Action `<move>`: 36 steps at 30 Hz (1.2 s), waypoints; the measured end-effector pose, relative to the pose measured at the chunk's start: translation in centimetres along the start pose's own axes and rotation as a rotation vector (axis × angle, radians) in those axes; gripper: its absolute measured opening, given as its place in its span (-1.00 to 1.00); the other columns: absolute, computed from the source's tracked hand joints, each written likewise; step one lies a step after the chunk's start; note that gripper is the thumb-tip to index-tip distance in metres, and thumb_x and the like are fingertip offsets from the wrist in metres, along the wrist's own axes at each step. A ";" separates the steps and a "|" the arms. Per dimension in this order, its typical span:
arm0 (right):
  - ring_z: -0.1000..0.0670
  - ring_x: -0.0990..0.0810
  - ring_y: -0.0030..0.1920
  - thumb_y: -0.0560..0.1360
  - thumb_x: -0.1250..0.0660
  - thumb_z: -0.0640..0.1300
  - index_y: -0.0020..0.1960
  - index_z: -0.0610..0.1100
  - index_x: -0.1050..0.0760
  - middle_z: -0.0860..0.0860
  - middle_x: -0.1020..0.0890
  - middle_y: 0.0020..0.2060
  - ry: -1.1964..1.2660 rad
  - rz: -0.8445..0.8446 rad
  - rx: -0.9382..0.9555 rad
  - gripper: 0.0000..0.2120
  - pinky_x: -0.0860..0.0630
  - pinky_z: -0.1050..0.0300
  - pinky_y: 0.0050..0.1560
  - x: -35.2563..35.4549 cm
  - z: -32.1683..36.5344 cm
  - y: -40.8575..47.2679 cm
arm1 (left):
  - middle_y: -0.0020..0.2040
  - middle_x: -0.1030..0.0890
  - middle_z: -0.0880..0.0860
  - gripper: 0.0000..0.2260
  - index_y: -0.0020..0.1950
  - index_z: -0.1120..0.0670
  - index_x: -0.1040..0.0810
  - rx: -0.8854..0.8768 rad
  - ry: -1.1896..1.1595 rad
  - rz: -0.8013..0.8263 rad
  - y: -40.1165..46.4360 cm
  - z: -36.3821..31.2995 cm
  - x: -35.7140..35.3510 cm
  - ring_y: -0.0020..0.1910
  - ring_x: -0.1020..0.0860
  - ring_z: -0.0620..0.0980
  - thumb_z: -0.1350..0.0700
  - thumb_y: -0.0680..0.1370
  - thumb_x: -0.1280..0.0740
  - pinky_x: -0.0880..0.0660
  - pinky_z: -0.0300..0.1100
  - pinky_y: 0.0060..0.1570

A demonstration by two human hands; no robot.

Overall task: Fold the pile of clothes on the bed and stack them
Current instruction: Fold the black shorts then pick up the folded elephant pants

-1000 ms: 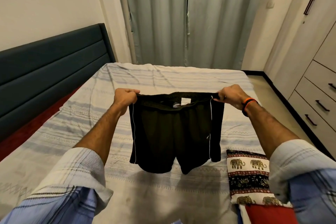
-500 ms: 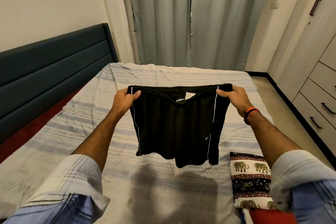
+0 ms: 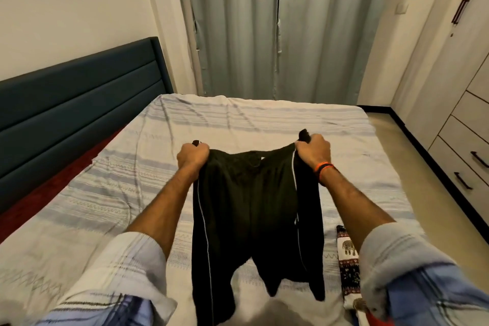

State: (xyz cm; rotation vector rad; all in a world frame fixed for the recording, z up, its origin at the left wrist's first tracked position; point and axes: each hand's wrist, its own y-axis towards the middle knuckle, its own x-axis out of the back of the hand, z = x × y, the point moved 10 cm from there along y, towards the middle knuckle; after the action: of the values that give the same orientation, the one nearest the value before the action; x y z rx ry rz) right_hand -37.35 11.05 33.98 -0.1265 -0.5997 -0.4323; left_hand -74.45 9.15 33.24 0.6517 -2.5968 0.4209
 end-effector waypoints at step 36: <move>-0.05 -0.64 0.06 0.50 -0.41 -0.19 0.14 -0.16 -0.64 -0.02 -0.69 -0.01 0.247 0.270 0.310 -0.78 -0.56 0.10 0.12 -6.5 8.4 -4.5 | 0.11 -0.63 0.00 -0.62 0.14 0.07 -0.56 -0.222 -0.126 0.103 -4.4 -3.5 -5.8 0.06 -0.58 -0.07 0.24 0.38 -0.56 -0.55 -0.15 0.15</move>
State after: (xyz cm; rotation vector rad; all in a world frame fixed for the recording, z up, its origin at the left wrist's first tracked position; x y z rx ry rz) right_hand -48.41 11.34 37.14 0.1398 -0.3929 -0.0868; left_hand -66.50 8.98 34.36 0.4842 -2.7523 0.1220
